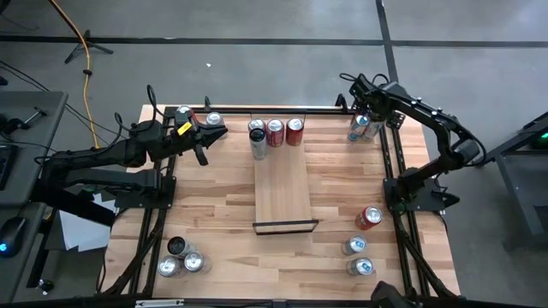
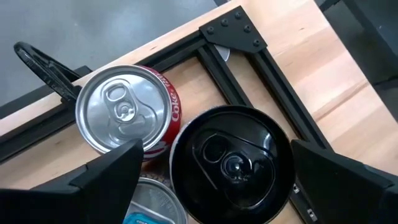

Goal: Place canned beverage on shelf
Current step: Put the black soda can on the shelf aligned with the other black soda can

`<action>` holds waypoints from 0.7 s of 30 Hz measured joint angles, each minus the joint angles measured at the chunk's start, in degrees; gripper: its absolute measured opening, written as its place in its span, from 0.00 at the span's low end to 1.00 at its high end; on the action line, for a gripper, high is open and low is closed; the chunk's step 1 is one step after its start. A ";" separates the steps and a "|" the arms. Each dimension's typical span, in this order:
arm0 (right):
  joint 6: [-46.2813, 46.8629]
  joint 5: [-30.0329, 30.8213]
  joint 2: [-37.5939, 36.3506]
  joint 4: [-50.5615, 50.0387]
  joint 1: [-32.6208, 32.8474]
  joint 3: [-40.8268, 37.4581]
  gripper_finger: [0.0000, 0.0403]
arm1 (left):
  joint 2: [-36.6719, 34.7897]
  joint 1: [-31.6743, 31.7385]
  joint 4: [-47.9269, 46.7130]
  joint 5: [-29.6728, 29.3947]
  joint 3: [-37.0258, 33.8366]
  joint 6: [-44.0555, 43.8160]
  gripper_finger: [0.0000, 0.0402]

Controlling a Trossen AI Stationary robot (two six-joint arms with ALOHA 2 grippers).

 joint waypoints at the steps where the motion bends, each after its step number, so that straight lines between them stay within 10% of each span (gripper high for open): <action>1: -0.07 0.15 0.00 -0.15 0.02 0.00 0.97 | 0.00 -0.01 0.01 0.00 0.00 0.03 0.01; 21: -1.96 -0.26 -0.07 -3.33 -0.39 0.07 0.61 | 0.00 -0.01 0.15 -0.01 0.00 0.02 0.01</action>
